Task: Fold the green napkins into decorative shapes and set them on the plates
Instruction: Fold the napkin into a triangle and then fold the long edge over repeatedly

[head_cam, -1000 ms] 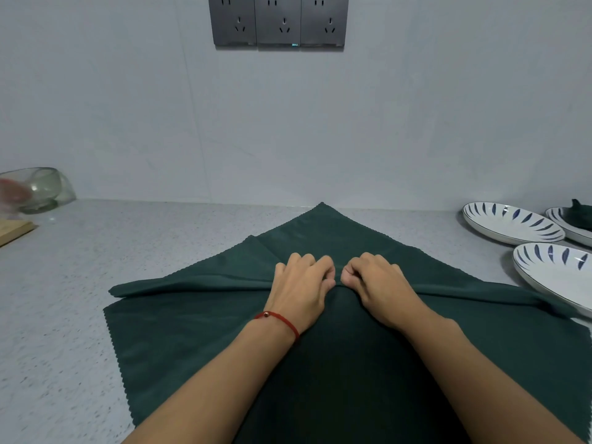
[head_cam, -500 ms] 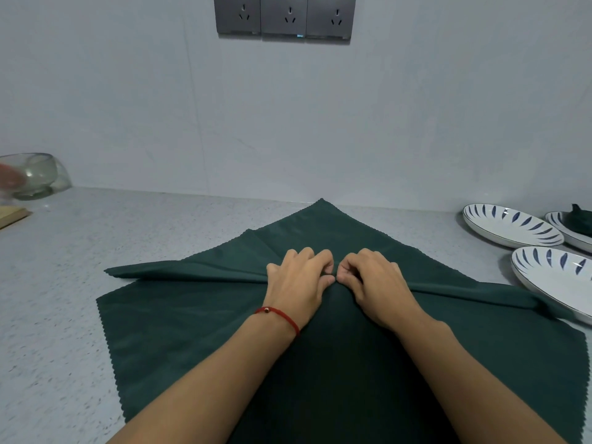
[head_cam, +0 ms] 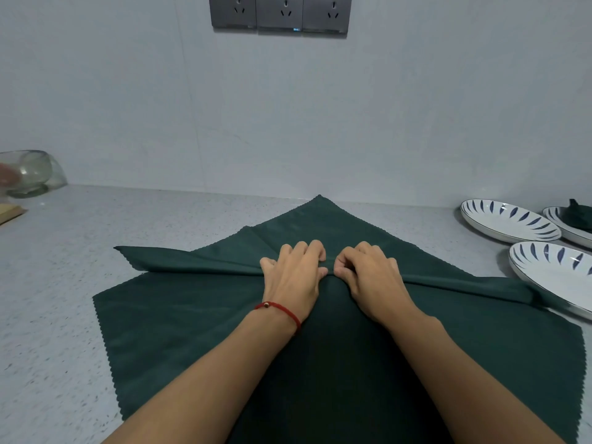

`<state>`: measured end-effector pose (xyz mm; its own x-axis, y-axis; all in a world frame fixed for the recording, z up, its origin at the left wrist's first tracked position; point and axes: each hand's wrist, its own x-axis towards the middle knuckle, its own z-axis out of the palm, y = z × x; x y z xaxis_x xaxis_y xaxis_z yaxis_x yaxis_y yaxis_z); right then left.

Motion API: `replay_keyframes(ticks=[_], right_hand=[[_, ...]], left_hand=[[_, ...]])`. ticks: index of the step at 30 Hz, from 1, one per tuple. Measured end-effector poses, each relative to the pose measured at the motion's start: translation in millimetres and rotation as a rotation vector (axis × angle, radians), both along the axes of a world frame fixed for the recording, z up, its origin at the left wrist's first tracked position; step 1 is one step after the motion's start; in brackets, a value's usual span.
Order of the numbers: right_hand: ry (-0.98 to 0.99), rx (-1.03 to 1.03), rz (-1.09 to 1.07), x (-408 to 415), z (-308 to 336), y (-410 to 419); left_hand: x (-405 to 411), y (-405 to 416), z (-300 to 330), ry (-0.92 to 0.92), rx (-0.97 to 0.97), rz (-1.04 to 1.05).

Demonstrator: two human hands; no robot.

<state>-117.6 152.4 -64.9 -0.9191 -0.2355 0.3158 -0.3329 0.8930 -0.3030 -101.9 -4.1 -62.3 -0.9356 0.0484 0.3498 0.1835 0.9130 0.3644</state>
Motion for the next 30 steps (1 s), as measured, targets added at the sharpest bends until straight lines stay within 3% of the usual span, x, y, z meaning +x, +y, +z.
replay_keyframes(ticks=[10, 17, 23, 30], right_hand=[[0.052, -0.136, 0.031, 1.4, 0.0, 4.1], [-0.027, -0.095, -0.009, -7.2, 3.8, 2.4], [0.062, -0.068, 0.019, -0.8, -0.2, 5.4], [0.03, -0.025, -0.022, -7.0, -1.1, 1.3]], left_hand=[[-6.4, 4.2, -1.1, -0.019, -0.048, 0.099], [-2.2, -1.7, -1.7, 0.129, -0.122, 0.026], [-6.6, 0.6, -0.2, 0.046, -0.094, 0.052], [-5.5, -2.9, 1.0, 0.032, -0.074, 0.051]])
